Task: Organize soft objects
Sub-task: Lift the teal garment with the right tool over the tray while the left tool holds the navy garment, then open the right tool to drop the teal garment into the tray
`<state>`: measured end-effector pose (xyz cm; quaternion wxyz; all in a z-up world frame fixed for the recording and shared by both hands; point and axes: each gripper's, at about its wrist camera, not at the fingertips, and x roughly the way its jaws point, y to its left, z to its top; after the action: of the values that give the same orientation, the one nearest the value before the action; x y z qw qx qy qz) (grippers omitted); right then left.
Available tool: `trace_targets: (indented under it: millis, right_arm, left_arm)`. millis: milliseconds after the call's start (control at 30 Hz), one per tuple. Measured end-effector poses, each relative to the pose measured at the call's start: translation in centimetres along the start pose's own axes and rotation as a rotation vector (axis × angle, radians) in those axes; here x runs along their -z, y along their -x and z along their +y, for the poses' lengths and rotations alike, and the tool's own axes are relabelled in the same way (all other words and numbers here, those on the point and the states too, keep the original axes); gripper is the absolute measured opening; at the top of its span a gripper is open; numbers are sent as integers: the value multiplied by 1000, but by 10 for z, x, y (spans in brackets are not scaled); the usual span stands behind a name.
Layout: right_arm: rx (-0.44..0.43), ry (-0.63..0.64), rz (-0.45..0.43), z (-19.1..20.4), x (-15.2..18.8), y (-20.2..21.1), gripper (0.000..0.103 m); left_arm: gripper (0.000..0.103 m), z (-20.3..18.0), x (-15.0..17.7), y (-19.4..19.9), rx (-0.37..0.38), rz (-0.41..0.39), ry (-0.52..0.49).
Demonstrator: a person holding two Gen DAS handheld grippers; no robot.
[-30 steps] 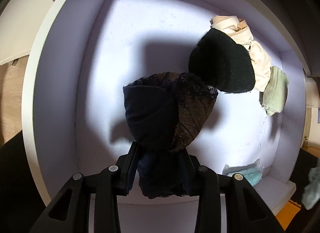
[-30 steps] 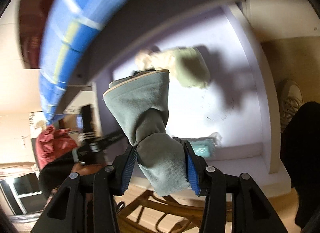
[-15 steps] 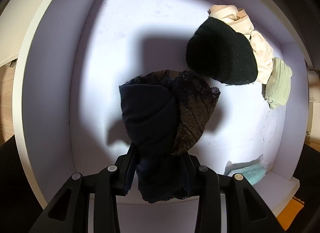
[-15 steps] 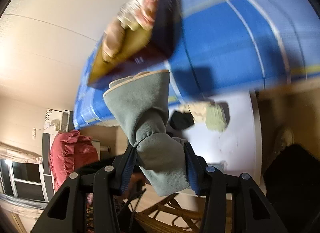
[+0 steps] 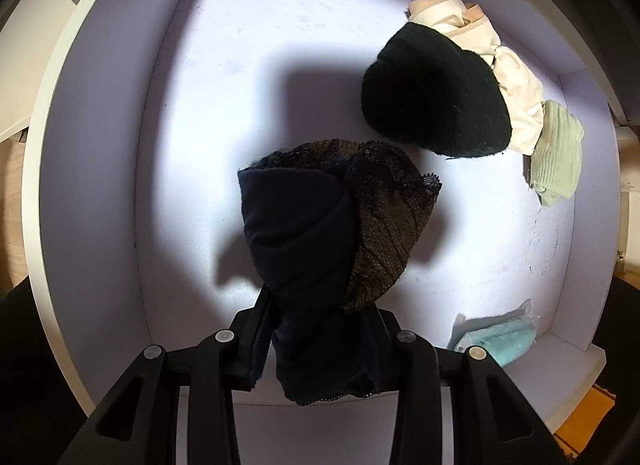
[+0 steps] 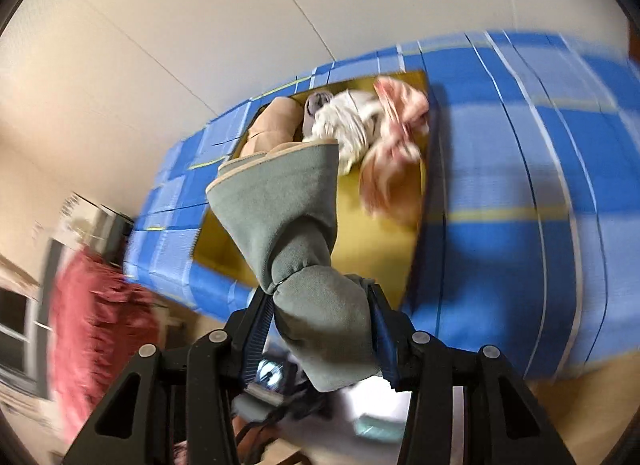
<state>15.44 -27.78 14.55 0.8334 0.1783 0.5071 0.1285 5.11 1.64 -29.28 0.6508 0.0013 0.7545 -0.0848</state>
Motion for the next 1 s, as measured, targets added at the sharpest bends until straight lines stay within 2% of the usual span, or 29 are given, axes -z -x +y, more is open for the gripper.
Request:
trace_targets:
  millis: [167,433,567,667,800,900,1000]
  right_arm:
    - [24,-6,55,2,-20,-40,48]
    - [96,10,138,-2,-26,-88,48]
    - [199,92,124,-2,-27,-88,50]
    - [225,122,112,-3,-25,-83,52]
    - [205,144,96,1,-17,-70,58]
    - [227,171,68,8,-10,-58,65]
    - [202,190,28,11,2,-43,65]
  left_arm:
    - [38,-2,-2,-2,6,6,-6]
    - [38,5,-4,3,20,7,-1]
    - [38,8,-5,3,19,7,-3]
    - [38,10,-5,3,18,5,-3]
    - [38,16,-6,2,14,3,-8]
    - [38,20,-6,2,11,4,-12]
    - [38,21,-6,1,10,2,-11]
